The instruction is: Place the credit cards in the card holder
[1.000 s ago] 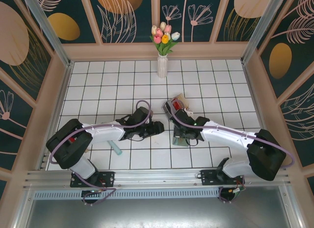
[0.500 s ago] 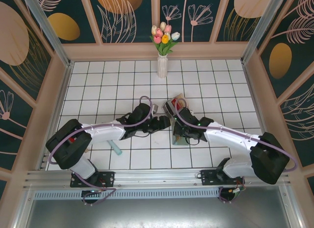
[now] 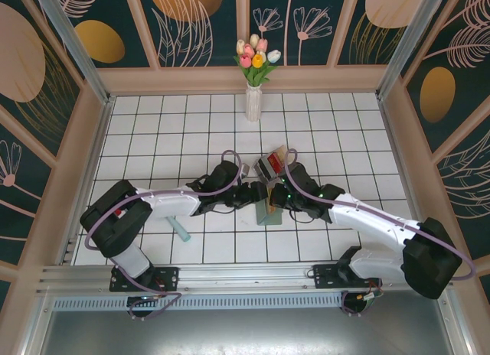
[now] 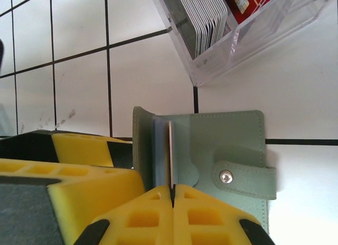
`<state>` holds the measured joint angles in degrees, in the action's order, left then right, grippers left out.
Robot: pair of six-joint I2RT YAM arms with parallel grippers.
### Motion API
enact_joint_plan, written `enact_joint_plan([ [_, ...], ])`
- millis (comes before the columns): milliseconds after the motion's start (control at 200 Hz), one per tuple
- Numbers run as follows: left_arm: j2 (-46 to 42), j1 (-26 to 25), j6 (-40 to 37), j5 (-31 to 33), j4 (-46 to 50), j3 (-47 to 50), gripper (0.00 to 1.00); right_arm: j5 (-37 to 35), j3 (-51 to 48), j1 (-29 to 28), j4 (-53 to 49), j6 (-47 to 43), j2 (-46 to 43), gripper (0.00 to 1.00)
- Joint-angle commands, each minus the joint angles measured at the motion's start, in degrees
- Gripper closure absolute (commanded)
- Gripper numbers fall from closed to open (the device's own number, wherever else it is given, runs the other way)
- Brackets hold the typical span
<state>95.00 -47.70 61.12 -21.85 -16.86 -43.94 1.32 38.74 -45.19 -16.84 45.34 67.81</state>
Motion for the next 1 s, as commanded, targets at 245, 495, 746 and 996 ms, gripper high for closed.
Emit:
enact_joint_plan([
  [245,0.0,-0.3,-0.2,4.9,5.2,-1.0,0.49,5.9,-2.0,1.2,4.8,0.1,-0.4,1.0],
  [495,-1.6,-0.3,-0.2,7.1,6.8,-0.3,0.7,5.5,-1.8,1.6,3.8,0.1,-0.5,1.0],
  [746,-4.2,-0.3,-0.1,8.6,6.7,1.0,0.92,4.4,-1.8,2.2,2.5,0.5,0.4,1.0],
  [996,-5.3,-0.4,-0.1,7.5,4.1,2.1,0.91,2.2,-1.3,2.9,0.5,0.5,0.5,1.0],
])
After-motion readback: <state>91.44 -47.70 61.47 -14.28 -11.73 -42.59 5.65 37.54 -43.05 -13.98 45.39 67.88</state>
